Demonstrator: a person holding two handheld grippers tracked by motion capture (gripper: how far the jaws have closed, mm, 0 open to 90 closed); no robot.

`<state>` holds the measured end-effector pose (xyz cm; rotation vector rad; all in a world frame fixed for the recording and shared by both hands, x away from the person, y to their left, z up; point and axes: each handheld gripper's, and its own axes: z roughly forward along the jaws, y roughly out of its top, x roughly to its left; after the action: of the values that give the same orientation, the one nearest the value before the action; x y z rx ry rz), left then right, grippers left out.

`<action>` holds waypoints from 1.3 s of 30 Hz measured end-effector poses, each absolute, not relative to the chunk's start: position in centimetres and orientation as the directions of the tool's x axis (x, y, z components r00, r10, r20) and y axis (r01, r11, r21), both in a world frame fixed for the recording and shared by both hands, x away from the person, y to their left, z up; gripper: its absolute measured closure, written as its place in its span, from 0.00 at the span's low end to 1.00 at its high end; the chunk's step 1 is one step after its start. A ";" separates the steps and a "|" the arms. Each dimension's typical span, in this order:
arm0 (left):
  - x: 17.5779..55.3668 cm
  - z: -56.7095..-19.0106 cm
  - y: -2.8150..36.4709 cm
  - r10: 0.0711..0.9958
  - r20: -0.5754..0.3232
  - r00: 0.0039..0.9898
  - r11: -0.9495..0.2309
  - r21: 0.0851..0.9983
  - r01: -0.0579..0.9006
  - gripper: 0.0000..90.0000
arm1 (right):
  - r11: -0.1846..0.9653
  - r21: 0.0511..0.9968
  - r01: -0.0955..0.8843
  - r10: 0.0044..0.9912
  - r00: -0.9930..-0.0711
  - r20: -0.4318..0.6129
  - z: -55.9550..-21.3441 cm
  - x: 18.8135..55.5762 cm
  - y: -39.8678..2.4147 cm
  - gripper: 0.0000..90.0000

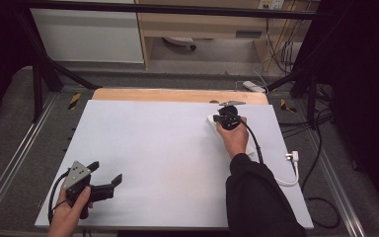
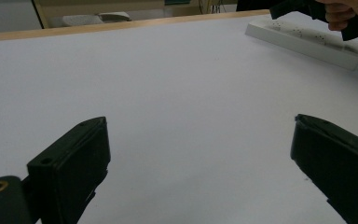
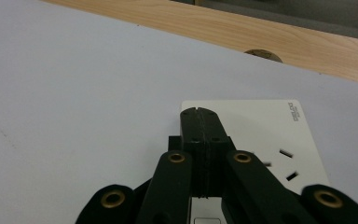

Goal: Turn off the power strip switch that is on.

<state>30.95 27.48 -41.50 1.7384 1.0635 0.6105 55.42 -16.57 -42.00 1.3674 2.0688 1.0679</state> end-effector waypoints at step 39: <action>31.0 -41.7 27.4 0.873 -0.059 0.485 -0.155 0.907 0.391 0.05 | 0.123 0.881 0.458 0.890 -0.444 0.107 -37.7 47.3 -19.7 0.36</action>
<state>30.96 27.38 -41.75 1.7510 1.0759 0.6156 47.28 -19.69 -37.66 1.2994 1.9559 1.2732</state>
